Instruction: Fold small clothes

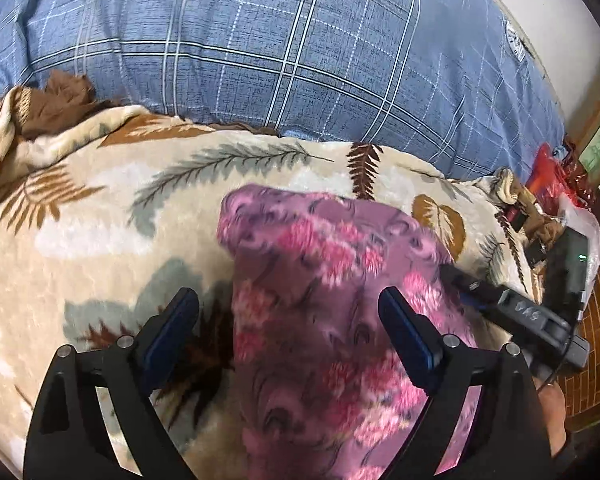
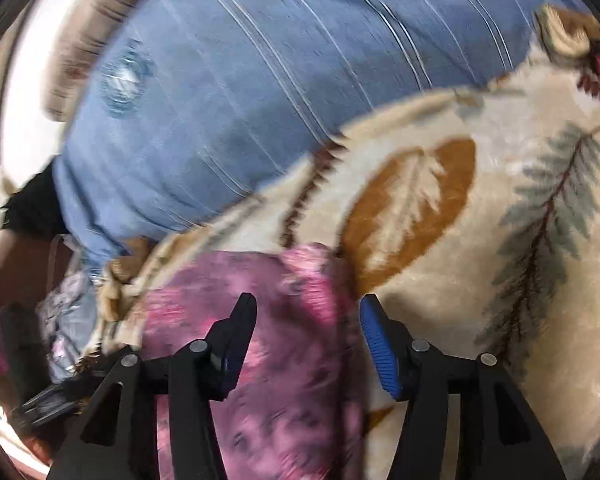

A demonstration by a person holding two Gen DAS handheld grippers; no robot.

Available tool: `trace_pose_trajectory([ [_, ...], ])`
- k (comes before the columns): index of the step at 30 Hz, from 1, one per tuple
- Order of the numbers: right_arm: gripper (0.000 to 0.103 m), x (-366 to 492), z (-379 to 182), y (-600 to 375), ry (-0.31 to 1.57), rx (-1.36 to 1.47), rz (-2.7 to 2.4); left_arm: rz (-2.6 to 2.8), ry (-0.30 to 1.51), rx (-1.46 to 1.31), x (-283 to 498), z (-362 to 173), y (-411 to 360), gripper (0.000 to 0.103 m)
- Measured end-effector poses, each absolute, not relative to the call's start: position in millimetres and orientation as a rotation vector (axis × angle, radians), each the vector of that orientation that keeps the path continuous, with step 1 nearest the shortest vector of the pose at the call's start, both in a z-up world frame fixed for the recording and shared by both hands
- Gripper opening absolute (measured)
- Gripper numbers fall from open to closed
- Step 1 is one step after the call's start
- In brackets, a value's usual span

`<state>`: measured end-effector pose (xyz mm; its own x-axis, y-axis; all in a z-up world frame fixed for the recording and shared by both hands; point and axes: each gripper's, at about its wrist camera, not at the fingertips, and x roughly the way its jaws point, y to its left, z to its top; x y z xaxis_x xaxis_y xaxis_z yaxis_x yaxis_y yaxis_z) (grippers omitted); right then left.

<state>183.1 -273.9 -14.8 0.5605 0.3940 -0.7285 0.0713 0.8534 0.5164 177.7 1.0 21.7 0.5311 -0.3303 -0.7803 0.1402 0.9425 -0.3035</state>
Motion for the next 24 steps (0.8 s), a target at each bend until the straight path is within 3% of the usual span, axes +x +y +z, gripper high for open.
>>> trace_pose_trajectory([
  [1, 0.025, 187, -15, -271, 0.962, 0.537, 0.234, -0.265, 0.982, -0.2, 184, 19, -1, 0.092],
  [2, 0.016, 186, -9, -269, 0.927, 0.521, 0.252, -0.248, 0.988, -0.193, 187, 16, -1, 0.092],
  [5, 0.009, 176, 7, -273, 0.786, 0.512, 0.274, -0.203, 1.056, -0.218, 205, -8, 3, 0.094],
  [9, 0.009, 188, -30, -285, 0.921, 0.538, 0.215, -0.211, 1.108, -0.24, 216, -21, 1, 0.097],
  [10, 0.015, 184, -25, -292, 0.91, 0.572, 0.205, -0.213, 1.11, -0.237, 213, -19, 2, 0.096],
  [15, 0.024, 146, 4, -298, 0.835, 0.593, 0.303, -0.283, 1.077, -0.27, 174, 1, 29, 0.095],
  [18, 0.054, 114, 5, -284, 0.854, 0.518, 0.336, -0.308, 1.037, -0.244, 141, 6, 31, 0.095],
  [20, 0.058, 107, -4, -273, 0.895, 0.421, 0.301, -0.287, 1.055, -0.194, 127, -7, 25, 0.095],
  [21, 0.052, 104, -12, -266, 0.913, 0.36, 0.26, -0.278, 1.082, -0.168, 126, -15, 21, 0.095],
  [23, 0.014, 98, -9, -265, 0.861, 0.405, 0.299, -0.261, 1.118, -0.18, 122, -24, 20, 0.094],
  [24, 0.01, 94, -2, -264, 0.843, 0.401, 0.273, -0.263, 1.115, -0.214, 119, -19, 22, 0.093],
])
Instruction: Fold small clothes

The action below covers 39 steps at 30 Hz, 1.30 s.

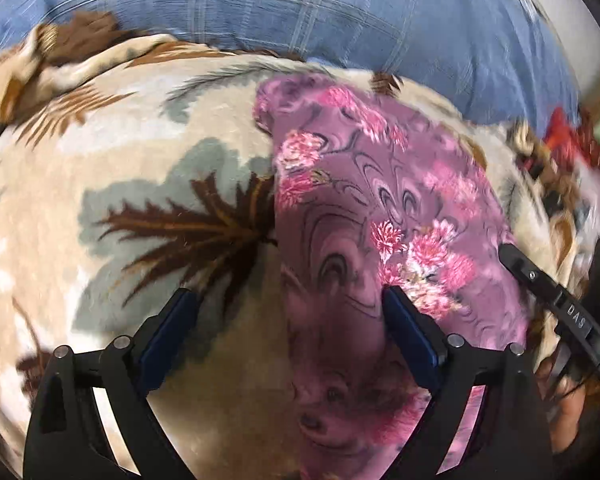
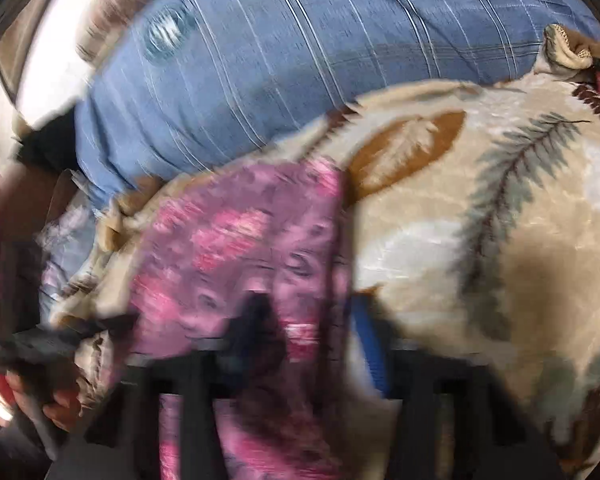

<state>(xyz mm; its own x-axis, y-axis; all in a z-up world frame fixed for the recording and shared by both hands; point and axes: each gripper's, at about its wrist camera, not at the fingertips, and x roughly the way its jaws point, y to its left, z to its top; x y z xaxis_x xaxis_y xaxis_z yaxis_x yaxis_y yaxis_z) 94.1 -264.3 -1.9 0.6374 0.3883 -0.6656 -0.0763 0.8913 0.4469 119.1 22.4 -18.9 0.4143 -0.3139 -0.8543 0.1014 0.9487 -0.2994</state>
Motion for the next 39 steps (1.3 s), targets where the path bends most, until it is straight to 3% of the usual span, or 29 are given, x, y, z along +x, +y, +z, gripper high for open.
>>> trace_pose_trajectory([
  [2, 0.009, 84, 11, -265, 0.79, 0.403, 0.282, -0.268, 1.107, -0.205, 114, -13, 22, 0.093],
  [5, 0.01, 96, -13, -264, 0.944, 0.375, 0.258, -0.245, 1.079, -0.084, 111, -16, 12, 0.094],
  [7, 0.024, 89, -10, -277, 0.928, 0.455, 0.238, -0.236, 1.08, -0.09, 105, -9, 14, 0.093],
  [9, 0.026, 74, 0, -290, 0.902, 0.576, 0.273, -0.271, 1.074, -0.114, 93, 0, 18, 0.093],
  [12, 0.04, 50, 10, -289, 0.888, 0.53, 0.313, -0.341, 1.038, -0.104, 64, 12, 19, 0.093],
  [17, 0.042, 30, -19, -259, 0.978, 0.311, 0.288, -0.339, 1.104, 0.02, 48, -28, -1, 0.096],
  [27, 0.06, 30, -23, -252, 0.93, 0.333, 0.275, -0.33, 1.04, 0.005, 36, -35, 2, 0.103],
  [30, 0.057, 29, -19, -255, 0.921, 0.356, 0.285, -0.335, 1.08, 0.001, 41, -34, 1, 0.103],
  [31, 0.04, 26, -17, -258, 0.908, 0.379, 0.312, -0.335, 1.095, 0.0, 42, -35, 1, 0.103],
  [33, 0.028, 18, -9, -263, 0.871, 0.393, 0.35, -0.344, 1.117, -0.038, 44, -29, 3, 0.103],
  [36, 0.025, 15, -10, -264, 0.891, 0.39, 0.359, -0.384, 1.124, -0.076, 40, -28, 5, 0.103],
  [39, 0.027, 19, -20, -260, 0.958, 0.379, 0.352, -0.381, 1.108, -0.018, 36, -33, -1, 0.103],
])
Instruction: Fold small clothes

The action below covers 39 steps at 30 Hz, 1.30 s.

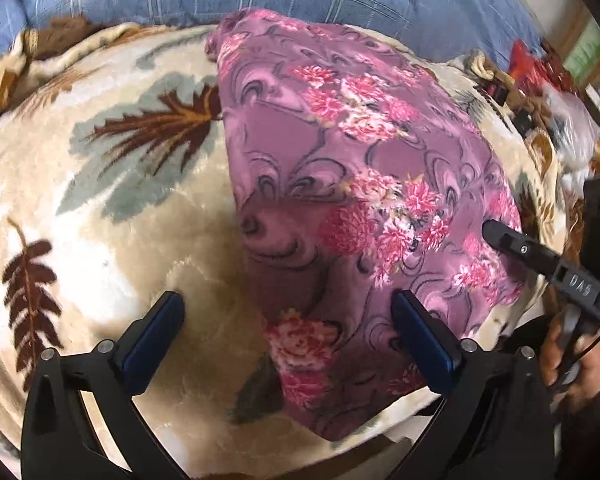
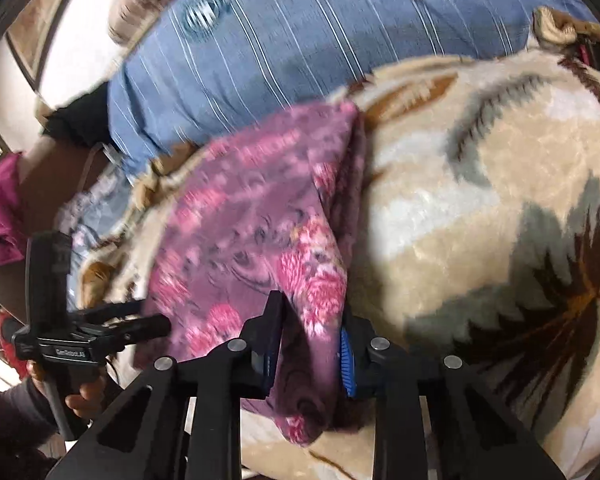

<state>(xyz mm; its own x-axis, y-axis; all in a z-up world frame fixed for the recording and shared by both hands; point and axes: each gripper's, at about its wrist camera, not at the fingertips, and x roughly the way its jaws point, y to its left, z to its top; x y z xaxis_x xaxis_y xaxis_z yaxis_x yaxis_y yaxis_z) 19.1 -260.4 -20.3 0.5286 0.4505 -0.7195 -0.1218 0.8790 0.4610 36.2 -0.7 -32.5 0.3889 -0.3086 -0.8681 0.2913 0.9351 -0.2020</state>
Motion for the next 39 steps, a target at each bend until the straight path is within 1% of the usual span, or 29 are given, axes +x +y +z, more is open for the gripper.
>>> trace_pose_trajectory([
  [3, 0.03, 15, -16, -271, 0.914, 0.448, 0.357, -0.461, 1.072, -0.03, 32, -16, -2, 0.1],
  [7, 0.033, 8, -6, -293, 0.778, 0.588, 0.36, -0.473, 0.873, -0.012, 30, 23, 3, 0.1],
  [8, 0.035, 8, -4, -293, 0.767, 0.59, 0.36, -0.447, 0.838, -0.002, 33, 29, 4, 0.1],
  [9, 0.041, 9, -4, -288, 0.768, 0.577, 0.358, -0.425, 0.822, 0.0, 38, 30, 4, 0.1],
  [10, 0.045, 12, -6, -283, 0.786, 0.558, 0.352, -0.415, 0.833, -0.004, 43, 28, 4, 0.1],
  [12, 0.047, 20, -13, -267, 0.859, 0.497, 0.333, -0.393, 0.919, -0.035, 60, 12, 3, 0.1],
  [13, 0.051, 27, -20, -259, 0.921, 0.459, 0.318, -0.375, 0.975, -0.04, 66, 1, 2, 0.1],
  [14, 0.051, 30, -25, -254, 0.964, 0.437, 0.306, -0.355, 1.041, -0.044, 73, -13, 0, 0.101],
  [15, 0.052, 29, -25, -250, 0.941, 0.416, 0.296, -0.356, 1.113, -0.075, 79, -28, 1, 0.103],
  [16, 0.056, 30, -25, -249, 0.939, 0.413, 0.299, -0.361, 1.106, -0.111, 77, -31, 4, 0.103],
  [17, 0.057, 29, -26, -249, 0.944, 0.416, 0.302, -0.359, 1.078, -0.118, 74, -29, 5, 0.103],
  [20, 0.058, 29, -29, -253, 0.94, 0.449, 0.314, -0.37, 1.084, -0.085, 73, -30, 1, 0.103],
  [25, 0.067, 27, -33, -266, 0.933, 0.58, 0.354, -0.409, 1.077, -0.126, 72, -31, 11, 0.103],
  [29, 0.07, 28, -35, -273, 0.934, 0.653, 0.373, -0.4, 1.076, -0.109, 66, -29, 12, 0.103],
  [31, 0.073, 28, -37, -275, 0.936, 0.689, 0.387, -0.394, 1.082, -0.113, 66, -29, 11, 0.103],
  [34, 0.075, 30, -38, -276, 0.934, 0.708, 0.4, -0.406, 1.079, -0.106, 67, -29, 10, 0.103],
  [36, 0.078, 31, -37, -274, 0.93, 0.702, 0.406, -0.426, 1.069, -0.084, 65, -30, 10, 0.103],
  [39, 0.077, 31, -32, -273, 0.916, 0.672, 0.388, -0.426, 1.062, -0.058, 62, -29, 8, 0.103],
])
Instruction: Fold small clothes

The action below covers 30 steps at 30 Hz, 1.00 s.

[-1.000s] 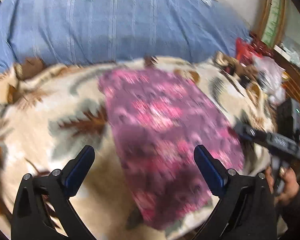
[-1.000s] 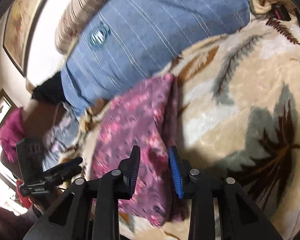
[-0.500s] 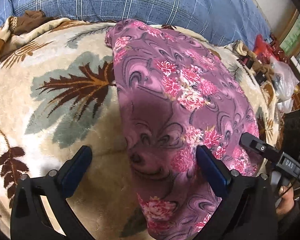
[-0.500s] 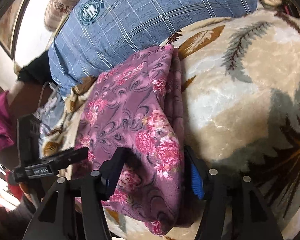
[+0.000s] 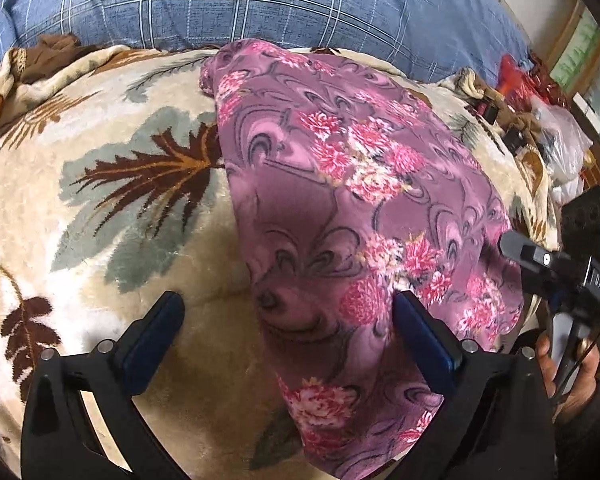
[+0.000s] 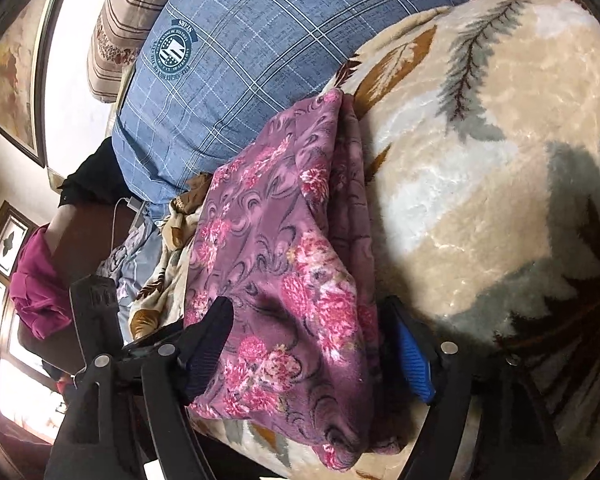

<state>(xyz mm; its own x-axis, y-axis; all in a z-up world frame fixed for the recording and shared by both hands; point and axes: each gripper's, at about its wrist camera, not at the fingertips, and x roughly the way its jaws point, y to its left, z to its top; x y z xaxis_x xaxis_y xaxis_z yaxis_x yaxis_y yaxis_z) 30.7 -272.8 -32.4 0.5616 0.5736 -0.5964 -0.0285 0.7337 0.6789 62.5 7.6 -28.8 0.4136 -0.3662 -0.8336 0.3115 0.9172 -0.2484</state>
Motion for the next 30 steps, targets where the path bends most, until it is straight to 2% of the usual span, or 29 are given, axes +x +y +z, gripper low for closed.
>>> trace_pose_trajectory([
  [8, 0.077, 25, -10, -261, 0.799, 0.52, 0.309, -0.347, 0.941, -0.026, 68, 15, 14, 0.103],
  [10, 0.074, 26, -5, -252, 0.778, 0.459, 0.3, -0.313, 0.971, -0.006, 76, 10, 13, 0.103],
  [15, 0.076, 36, 7, -245, 0.73, 0.387, 0.276, -0.268, 1.017, 0.004, 92, -1, 7, 0.103],
  [16, 0.07, 41, 4, -242, 0.758, 0.36, 0.257, -0.265, 1.036, -0.005, 96, -6, 5, 0.103],
  [17, 0.057, 47, -1, -238, 0.788, 0.327, 0.242, -0.267, 1.065, -0.018, 101, -11, 3, 0.103],
  [18, 0.026, 51, -5, -234, 0.808, 0.298, 0.256, -0.275, 1.091, -0.035, 105, -16, 2, 0.103],
  [20, 0.023, 47, 1, -236, 0.772, 0.293, 0.253, -0.293, 1.099, -0.085, 104, -15, 5, 0.101],
  [21, 0.014, 46, 5, -238, 0.766, 0.296, 0.257, -0.302, 1.095, -0.094, 104, -12, 7, 0.101],
  [22, 0.012, 48, 8, -242, 0.779, 0.31, 0.267, -0.303, 1.083, -0.107, 104, -9, 11, 0.101],
  [23, 0.013, 50, 10, -245, 0.787, 0.328, 0.277, -0.294, 1.07, -0.122, 105, -5, 14, 0.101],
  [26, 0.023, 68, 25, -256, 0.772, 0.405, 0.268, -0.265, 1.074, -0.196, 124, 1, 27, 0.101],
  [28, 0.039, 89, 30, -260, 0.755, 0.449, 0.263, -0.272, 1.116, -0.251, 140, -4, 28, 0.101],
  [30, 0.045, 110, 26, -255, 0.785, 0.43, 0.233, -0.262, 1.133, -0.255, 151, -9, 21, 0.101],
])
